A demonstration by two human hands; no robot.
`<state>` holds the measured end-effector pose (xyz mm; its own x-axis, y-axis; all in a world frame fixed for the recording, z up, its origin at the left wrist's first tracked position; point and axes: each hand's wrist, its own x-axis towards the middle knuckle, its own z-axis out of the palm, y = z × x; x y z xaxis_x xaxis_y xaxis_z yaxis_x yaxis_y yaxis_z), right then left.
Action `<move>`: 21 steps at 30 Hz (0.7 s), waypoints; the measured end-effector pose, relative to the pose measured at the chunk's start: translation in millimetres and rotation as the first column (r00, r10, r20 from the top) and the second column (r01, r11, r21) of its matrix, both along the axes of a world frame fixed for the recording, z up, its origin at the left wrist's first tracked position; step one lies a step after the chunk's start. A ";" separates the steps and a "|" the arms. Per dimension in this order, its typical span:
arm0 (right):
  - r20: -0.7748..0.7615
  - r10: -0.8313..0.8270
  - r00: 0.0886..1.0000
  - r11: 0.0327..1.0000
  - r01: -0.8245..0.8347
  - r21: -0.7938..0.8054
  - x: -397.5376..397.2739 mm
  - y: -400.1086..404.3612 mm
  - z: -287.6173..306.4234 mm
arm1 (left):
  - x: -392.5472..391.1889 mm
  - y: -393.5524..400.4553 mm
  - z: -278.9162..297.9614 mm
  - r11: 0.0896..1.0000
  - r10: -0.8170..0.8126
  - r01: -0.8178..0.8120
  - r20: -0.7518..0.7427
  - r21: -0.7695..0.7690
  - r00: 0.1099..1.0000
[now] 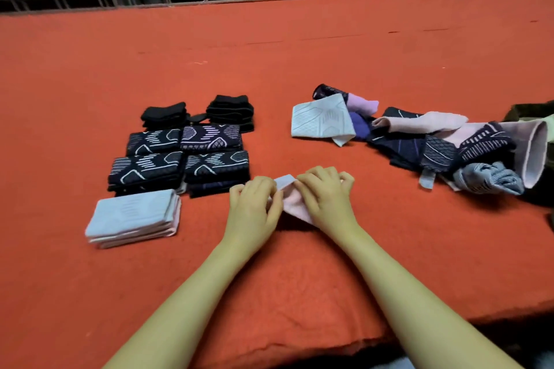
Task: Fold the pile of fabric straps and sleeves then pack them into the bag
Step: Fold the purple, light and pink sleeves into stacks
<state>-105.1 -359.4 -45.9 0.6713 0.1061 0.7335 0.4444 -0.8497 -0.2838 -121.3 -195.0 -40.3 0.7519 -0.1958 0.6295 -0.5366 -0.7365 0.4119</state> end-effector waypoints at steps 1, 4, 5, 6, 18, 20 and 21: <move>-0.003 0.041 0.999 0.999 -0.041 -0.019 0.1 12.4 3.3 | -2.6 13.1 0.8 1.000 0.031 -0.031 -0.005 0.006 1.000; -0.024 0.096 0.995 0.995 -0.097 -0.025 -0.8 43.7 8.2 | -7.4 43.2 0.6 0.992 0.123 -0.124 -0.035 -0.033 0.992; -0.027 0.084 0.996 0.996 -0.085 -0.017 -2.6 51.7 7.7 | -8.7 50.8 -1.9 0.988 0.144 -0.146 -0.044 -0.043 0.989; -0.027 0.068 0.997 0.998 -0.069 -0.009 -6.0 59.1 6.2 | -10.3 57.6 -6.3 0.986 0.159 -0.161 -0.051 -0.047 0.986; -0.126 -0.172 0.977 0.981 0.157 -0.117 -51.6 63.4 -19.0 | -12.9 65.4 -25.8 0.988 -0.034 0.016 0.112 0.155 0.993; -0.089 -0.164 0.982 0.979 0.152 -0.135 -51.9 63.9 -20.1 | -5.2 63.8 -17.8 0.988 0.002 -0.020 0.112 0.156 0.994; -0.073 -0.148 0.986 0.982 0.137 -0.133 -51.8 63.5 -21.0 | -0.8 61.6 -12.8 0.985 0.015 -0.034 0.114 0.168 0.993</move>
<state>-156.9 -295.9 -66.9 0.7434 0.0938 0.6622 0.2958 -0.9341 -0.1998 -122.1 -133.4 -53.0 0.6847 -0.2888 0.6692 -0.5530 -0.8039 0.2188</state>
